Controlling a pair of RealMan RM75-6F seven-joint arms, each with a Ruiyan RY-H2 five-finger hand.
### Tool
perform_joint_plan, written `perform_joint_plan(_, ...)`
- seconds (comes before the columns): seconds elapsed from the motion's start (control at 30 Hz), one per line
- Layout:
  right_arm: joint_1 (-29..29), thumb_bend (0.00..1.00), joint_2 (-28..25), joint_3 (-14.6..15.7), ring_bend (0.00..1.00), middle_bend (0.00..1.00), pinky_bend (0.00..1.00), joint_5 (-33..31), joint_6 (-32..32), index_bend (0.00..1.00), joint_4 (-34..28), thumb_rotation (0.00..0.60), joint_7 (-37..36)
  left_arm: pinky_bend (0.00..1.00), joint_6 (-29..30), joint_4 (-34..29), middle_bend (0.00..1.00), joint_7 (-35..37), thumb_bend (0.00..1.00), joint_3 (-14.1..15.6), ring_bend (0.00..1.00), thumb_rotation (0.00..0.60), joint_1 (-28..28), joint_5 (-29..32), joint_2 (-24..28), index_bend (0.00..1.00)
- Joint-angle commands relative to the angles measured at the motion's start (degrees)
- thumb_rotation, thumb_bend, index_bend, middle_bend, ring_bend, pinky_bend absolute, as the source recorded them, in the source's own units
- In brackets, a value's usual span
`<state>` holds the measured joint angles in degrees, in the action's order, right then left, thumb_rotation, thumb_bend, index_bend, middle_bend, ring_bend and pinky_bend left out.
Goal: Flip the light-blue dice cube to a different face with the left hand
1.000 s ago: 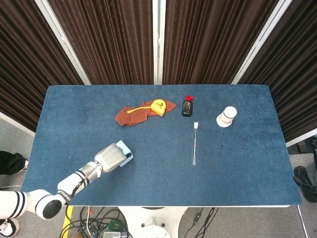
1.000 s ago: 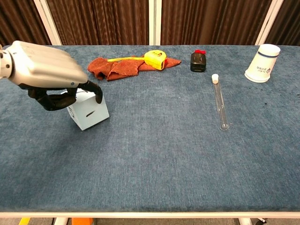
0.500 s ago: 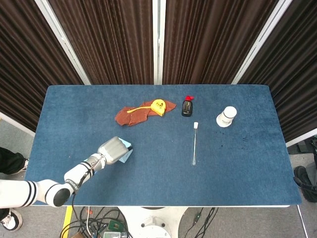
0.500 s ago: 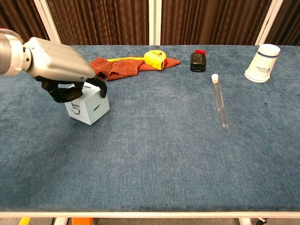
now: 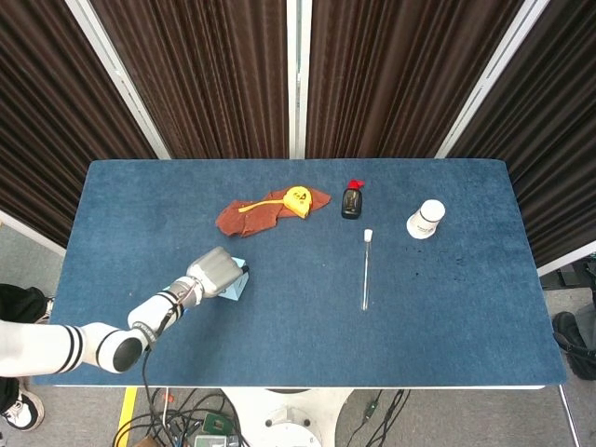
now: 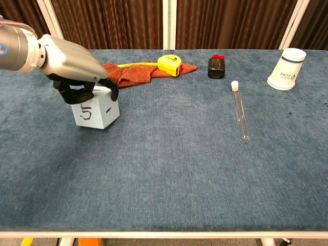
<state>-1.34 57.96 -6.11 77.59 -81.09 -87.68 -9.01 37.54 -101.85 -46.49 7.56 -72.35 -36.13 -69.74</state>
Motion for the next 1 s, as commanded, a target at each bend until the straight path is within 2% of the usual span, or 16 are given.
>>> perform_joint_plan(0.03,0.0,0.07,0.1,0.0,0.00,0.00,0.00,0.1,0.0,0.00,0.1,0.600,-0.1,0.90,0.2,-0.3,0.81,0.0,0.65,0.9,0.88,0.600,-1.0,1.2,0.3,0.21)
perform_joint_plan(0.43,0.0,0.07,0.1,0.1,0.00,0.00,0.00,0.2,0.1,0.00,0.0,0.600,0.1,0.91,1.7,-3.3,0.82,0.3,0.67,3.8,0.89,0.600,-4.4,2.9,1.6,0.21)
perform_joint_plan(1.0,-0.2,0.07,0.1,0.1,0.00,0.00,0.00,-0.1,0.6,0.00,0.0,0.600,0.2,0.91,3.0,-5.0,0.82,0.7,0.67,5.6,0.89,0.600,-7.1,2.6,1.2,0.21)
